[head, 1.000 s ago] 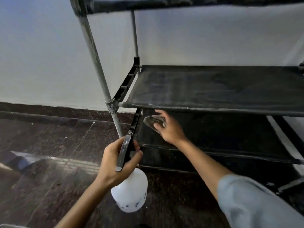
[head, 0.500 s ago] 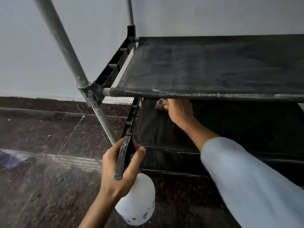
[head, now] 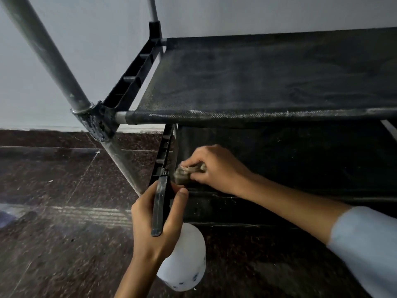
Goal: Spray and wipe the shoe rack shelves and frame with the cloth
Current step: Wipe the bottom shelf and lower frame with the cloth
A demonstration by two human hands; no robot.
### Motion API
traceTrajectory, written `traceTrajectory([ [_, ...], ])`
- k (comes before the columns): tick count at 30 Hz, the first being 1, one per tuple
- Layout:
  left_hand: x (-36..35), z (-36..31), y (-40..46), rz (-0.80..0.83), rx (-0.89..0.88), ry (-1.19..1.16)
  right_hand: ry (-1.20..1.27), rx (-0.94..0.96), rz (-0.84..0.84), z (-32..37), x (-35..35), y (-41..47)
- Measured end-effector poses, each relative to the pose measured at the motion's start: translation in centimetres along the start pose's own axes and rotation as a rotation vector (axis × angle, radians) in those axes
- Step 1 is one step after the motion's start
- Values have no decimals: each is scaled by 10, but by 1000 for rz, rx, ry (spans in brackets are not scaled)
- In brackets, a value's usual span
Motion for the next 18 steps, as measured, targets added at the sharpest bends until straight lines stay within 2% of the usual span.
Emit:
traceTrajectory([
  [3, -1, 0, 1, -20, -17, 35, -108, -21, -173, -9, -1, 26],
  [8, -4, 3, -4, -68, -10, 62, -231, -224, -338, -39, 12, 70],
  [13, -6, 8, -5, -91, 4, 27, -260, -309, -295, -77, 36, 30],
  [18, -8, 2, -7, -105, -27, 6, -416, -705, -298, -152, 103, -70],
])
Point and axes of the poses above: each hand's wrist, its own y-axis towards the middle knuckle, its own x-axis out of the back of the hand, z = x × y, the point moved 7 cm from there along y, towards the middle knuckle, and after that the axes turned 10 degrees about x, right-handed, at the moved point
